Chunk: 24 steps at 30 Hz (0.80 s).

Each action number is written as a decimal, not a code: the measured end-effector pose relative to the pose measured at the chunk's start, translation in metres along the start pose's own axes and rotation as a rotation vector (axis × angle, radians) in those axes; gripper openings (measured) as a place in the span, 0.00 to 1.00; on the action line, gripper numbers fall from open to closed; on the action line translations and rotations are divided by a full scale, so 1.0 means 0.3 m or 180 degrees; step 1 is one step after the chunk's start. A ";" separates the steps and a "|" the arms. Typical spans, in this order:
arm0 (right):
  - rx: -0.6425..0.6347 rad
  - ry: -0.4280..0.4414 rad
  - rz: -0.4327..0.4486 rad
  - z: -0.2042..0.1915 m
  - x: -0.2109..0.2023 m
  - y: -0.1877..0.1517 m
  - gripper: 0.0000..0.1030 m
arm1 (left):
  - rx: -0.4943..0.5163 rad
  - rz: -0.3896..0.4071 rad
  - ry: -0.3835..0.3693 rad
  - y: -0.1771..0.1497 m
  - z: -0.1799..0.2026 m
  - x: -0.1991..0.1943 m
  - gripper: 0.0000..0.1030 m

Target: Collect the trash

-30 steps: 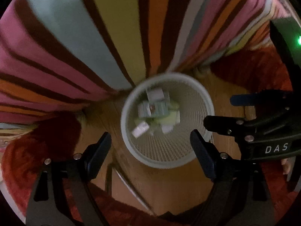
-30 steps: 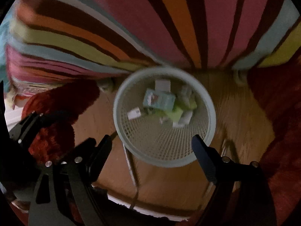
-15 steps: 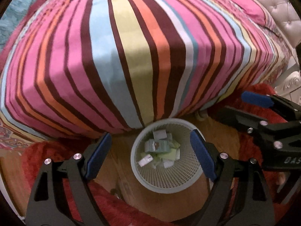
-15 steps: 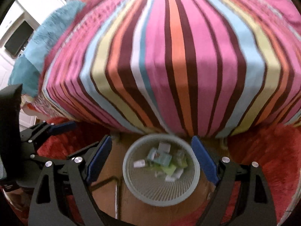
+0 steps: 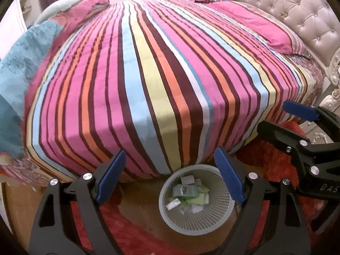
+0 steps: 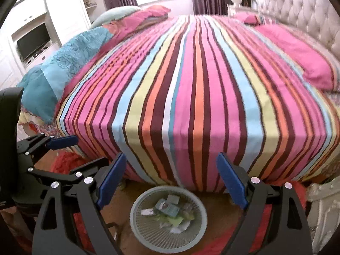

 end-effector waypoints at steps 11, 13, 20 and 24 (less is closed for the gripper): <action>0.0097 -0.0053 0.0317 0.024 -0.069 0.076 0.80 | -0.0126 0.0219 0.0130 0.059 -0.043 -0.066 0.81; 0.0087 -0.0076 0.0325 0.026 -0.070 0.077 0.80 | -0.0160 0.0221 0.0138 0.061 -0.055 -0.068 0.81; 0.0035 -0.0088 0.0298 0.023 -0.064 0.079 0.80 | -0.0156 0.0250 0.0211 0.069 -0.073 -0.072 0.81; 0.0031 -0.0100 0.0298 0.026 -0.063 0.082 0.80 | -0.0160 0.0261 0.0206 0.077 -0.076 -0.074 0.81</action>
Point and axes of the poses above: each gripper's, at about its wrist camera, not at the fingertips, and x roughly the way its jaws point, z to its right, y to its top, the point moved 9 cm from there along x, roughly the way its jaws point, and after that the axes turned 6 degrees about y, right-handed, at the moved point
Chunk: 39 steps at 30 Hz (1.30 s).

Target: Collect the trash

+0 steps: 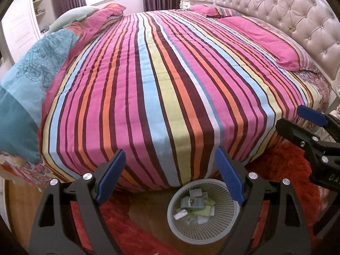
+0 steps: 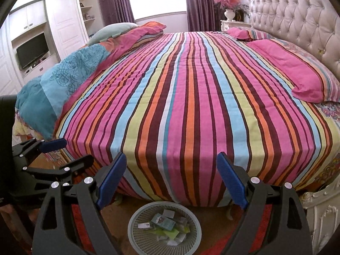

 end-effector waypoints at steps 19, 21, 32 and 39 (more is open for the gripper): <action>0.0003 -0.0012 -0.0082 0.002 0.007 -0.006 0.80 | -0.0004 0.0007 -0.0019 0.015 0.000 -0.008 0.81; -0.0004 -0.0006 -0.0078 0.000 0.006 -0.005 0.80 | 0.0006 0.0015 -0.0010 0.018 0.000 -0.009 0.81; -0.0032 -0.0014 -0.0071 -0.004 0.002 0.006 0.80 | 0.0040 0.0033 -0.0023 0.034 0.003 -0.015 0.81; -0.0048 -0.0013 -0.0064 -0.012 0.002 0.014 0.80 | 0.0038 0.0024 -0.0025 0.042 0.005 -0.015 0.81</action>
Point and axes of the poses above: each gripper's, at about its wrist camera, not at the fingertips, and x roughly the way its jaws point, z to its right, y to its top, the point moved 9 cm from there along x, roughly the way its jaws point, and after that the axes turned 6 degrees about y, right-handed, at the moved point
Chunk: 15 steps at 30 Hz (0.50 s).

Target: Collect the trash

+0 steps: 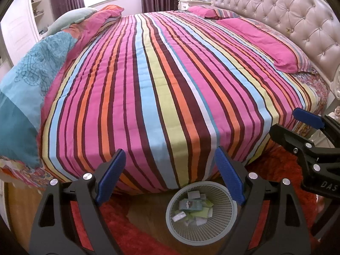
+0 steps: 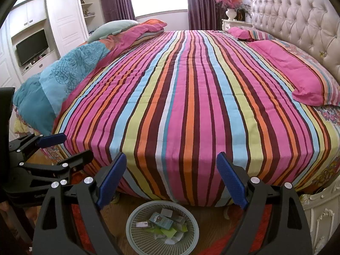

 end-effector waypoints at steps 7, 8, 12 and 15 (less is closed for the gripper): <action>-0.0015 -0.0011 0.0004 -0.001 -0.002 0.007 0.80 | 0.0023 0.0123 0.0054 0.014 0.002 -0.020 0.81; -0.0015 -0.0009 0.0004 -0.001 -0.002 0.006 0.80 | 0.0020 0.0139 0.0064 0.016 0.001 -0.022 0.81; -0.0001 -0.0011 0.0007 0.005 -0.006 0.008 0.80 | -0.0022 0.0143 -0.0028 0.018 0.004 -0.027 0.81; -0.0001 -0.0011 0.0009 0.008 -0.010 0.009 0.80 | -0.0072 0.0087 -0.0100 0.019 0.005 -0.024 0.81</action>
Point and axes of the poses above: each gripper's, at about its wrist camera, not at the fingertips, and x roughly the way its jaws point, z to its right, y to its top, the point moved 9 cm from there along x, roughly the way its jaws point, and after that the axes turned 6 degrees about y, right-handed, at the moved point
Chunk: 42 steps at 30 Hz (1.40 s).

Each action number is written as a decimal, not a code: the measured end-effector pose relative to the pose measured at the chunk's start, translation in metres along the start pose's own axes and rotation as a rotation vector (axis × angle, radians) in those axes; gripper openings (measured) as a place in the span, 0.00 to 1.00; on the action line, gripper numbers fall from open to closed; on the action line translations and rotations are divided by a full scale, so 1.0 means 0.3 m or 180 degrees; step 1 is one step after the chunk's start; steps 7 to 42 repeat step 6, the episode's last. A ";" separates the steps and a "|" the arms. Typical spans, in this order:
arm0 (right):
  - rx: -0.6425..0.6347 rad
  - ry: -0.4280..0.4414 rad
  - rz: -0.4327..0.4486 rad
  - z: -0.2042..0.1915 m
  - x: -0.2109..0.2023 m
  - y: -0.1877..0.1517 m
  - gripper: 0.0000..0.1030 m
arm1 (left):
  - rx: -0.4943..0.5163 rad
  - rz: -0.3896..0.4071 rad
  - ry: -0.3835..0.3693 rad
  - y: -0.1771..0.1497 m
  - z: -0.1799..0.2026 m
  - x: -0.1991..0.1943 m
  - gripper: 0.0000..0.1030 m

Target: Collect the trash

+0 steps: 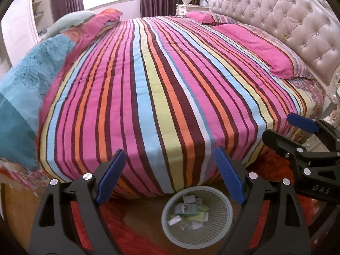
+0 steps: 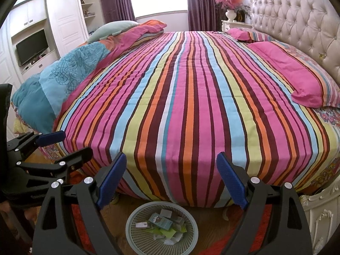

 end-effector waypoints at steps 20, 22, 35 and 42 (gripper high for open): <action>0.0001 0.0013 -0.0005 0.002 -0.004 0.001 0.80 | 0.0075 0.0029 0.0090 0.003 0.005 -0.005 0.81; 0.0001 0.0013 -0.0005 0.002 -0.004 0.001 0.80 | 0.0075 0.0029 0.0090 0.003 0.005 -0.005 0.81; 0.0001 0.0013 -0.0005 0.002 -0.004 0.001 0.80 | 0.0075 0.0029 0.0090 0.003 0.005 -0.005 0.81; 0.0001 0.0013 -0.0005 0.002 -0.004 0.001 0.80 | 0.0075 0.0029 0.0090 0.003 0.005 -0.005 0.81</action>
Point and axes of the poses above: each gripper's, at about its wrist camera, not at the fingertips, and x roughly the way its jaws point, z to its right, y to its top, the point moved 9 cm from there along x, roughly the way its jaws point, and after that the axes turned 6 degrees about y, right-handed, at the moved point
